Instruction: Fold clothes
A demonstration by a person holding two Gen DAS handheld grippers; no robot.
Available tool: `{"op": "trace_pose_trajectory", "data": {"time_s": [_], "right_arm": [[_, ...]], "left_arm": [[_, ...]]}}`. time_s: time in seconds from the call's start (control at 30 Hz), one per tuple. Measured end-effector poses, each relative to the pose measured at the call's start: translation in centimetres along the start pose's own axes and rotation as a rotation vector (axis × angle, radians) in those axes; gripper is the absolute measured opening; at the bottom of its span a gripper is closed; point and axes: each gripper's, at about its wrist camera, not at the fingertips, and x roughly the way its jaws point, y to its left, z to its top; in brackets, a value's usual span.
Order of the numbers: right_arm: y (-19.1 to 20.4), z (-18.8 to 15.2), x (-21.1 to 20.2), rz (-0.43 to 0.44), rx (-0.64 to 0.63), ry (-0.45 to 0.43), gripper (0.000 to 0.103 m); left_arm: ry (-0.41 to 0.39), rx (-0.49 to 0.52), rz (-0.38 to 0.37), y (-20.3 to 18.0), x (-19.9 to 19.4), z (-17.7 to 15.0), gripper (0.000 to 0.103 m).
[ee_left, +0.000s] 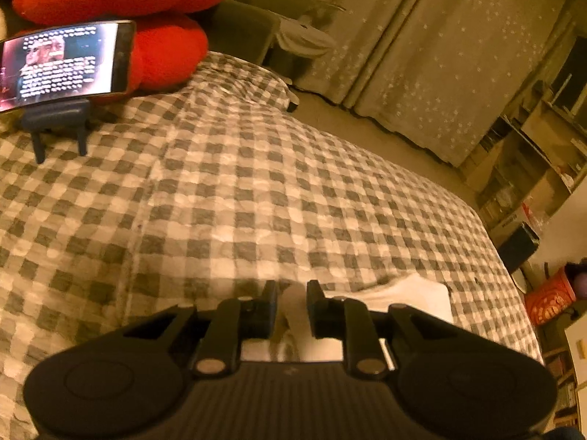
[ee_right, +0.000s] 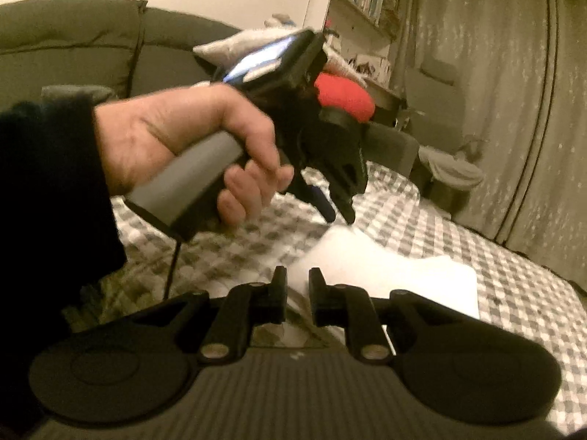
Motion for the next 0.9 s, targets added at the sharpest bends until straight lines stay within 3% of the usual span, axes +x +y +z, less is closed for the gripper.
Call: {"op": "trace_pose_trajectory", "data": {"time_s": [0.2,0.27,0.33,0.57,0.73,0.9], "right_arm": [[1.6,-0.8,0.7,-0.056,-0.124,-0.015,0.018],[1.8,-0.8,0.8,-0.070,-0.142,-0.022,0.008],[1.9,-0.8,0.8,-0.084,-0.152,-0.029,0.004],[1.6,-0.8,0.7,-0.086,-0.153,-0.032,0.004],[2.7,-1.8,0.6,-0.055,-0.214,-0.041,0.035],[3.4,-2.0,1.0,-0.124,-0.259,-0.062,0.034]], "left_arm": [[0.022,0.040,0.028,-0.6,0.5,-0.5,0.018],[0.018,0.044,0.027,-0.5,0.4,-0.5,0.016],[0.014,0.050,0.029,-0.6,0.3,-0.5,0.014],[0.013,0.046,0.023,-0.4,0.2,-0.4,0.012],[0.021,0.032,0.024,-0.3,0.4,-0.4,0.012],[0.015,0.051,0.031,-0.6,0.3,-0.4,0.012]]}}
